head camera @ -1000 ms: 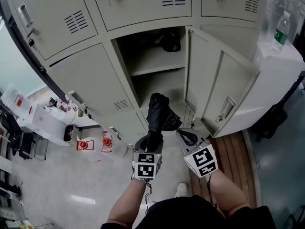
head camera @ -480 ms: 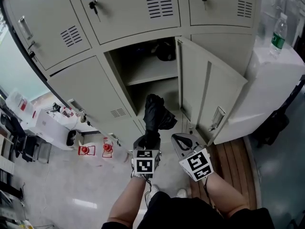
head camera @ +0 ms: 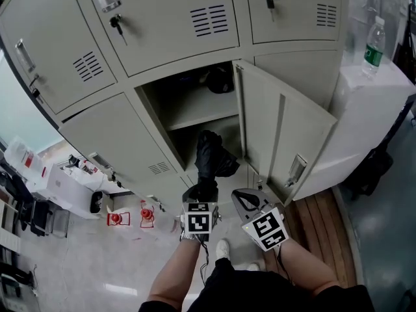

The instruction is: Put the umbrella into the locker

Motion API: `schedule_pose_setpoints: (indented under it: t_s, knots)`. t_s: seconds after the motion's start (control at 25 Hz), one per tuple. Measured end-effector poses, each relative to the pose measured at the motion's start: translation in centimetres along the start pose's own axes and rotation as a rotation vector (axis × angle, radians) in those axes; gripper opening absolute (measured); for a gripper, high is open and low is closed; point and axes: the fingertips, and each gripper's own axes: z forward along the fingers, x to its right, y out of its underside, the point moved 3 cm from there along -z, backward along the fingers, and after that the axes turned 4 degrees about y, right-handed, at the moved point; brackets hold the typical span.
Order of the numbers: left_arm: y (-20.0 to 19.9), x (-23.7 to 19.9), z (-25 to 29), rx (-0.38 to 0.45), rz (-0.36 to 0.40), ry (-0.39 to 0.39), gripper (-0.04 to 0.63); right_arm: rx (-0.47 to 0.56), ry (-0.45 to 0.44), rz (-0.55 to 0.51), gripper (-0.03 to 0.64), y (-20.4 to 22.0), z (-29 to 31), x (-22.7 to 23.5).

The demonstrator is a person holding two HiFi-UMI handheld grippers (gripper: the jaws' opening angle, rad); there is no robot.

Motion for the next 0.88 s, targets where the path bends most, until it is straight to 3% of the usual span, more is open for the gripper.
schedule_pose_setpoints:
  t_s: [0.88]
  knots:
    - [-3.9, -4.2, 7.8, -0.059, 0.044, 0.047, 0.224, -0.031, 0.055, -0.002, 0.054, -1.4, 7.0, 3.0]
